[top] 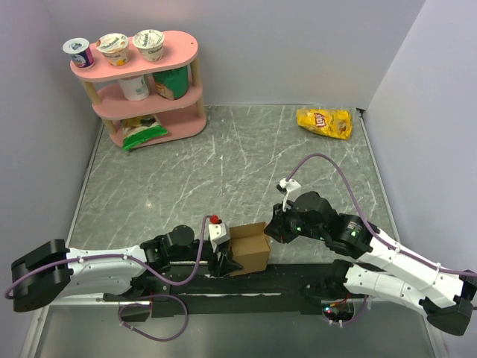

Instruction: Fold the paper box

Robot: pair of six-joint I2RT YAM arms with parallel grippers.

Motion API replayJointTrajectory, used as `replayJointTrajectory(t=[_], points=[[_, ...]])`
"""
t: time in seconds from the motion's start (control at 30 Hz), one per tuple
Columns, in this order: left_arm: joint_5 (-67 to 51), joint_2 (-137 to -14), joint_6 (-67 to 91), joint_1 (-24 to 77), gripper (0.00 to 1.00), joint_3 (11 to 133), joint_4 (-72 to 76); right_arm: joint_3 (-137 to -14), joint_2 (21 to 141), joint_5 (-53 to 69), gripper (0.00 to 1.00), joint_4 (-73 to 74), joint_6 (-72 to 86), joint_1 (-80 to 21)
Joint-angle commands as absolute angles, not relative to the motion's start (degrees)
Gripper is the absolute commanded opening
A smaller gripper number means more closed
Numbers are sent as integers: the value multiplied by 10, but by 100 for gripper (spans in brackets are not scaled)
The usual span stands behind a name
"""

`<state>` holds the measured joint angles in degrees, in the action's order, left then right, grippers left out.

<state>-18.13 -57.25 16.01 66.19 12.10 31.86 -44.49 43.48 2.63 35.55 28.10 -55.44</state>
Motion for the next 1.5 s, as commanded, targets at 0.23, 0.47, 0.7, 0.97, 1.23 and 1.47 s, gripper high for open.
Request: replayJointTrajectory(t=[0.23, 0.47, 0.7, 0.97, 1.23, 1.47], points=[[-176, -568, 179, 664, 38, 124, 350, -427, 425, 39, 12, 327, 300, -551], [-173, -566, 185, 664, 38, 124, 353, -417, 421, 39, 10, 306, 329, -554], [-168, -566, 189, 664, 38, 122, 359, -413, 428, 24, 10, 297, 356, -565], [-159, -565, 192, 664, 37, 119, 366, -412, 436, 11, 8, 290, 376, -584], [-150, -552, 204, 664, 37, 107, 375, -399, 438, 1, 8, 294, 388, -610], [-144, -525, 229, 653, 36, 85, 401, -394, 432, -21, 7, 305, 401, -623]])
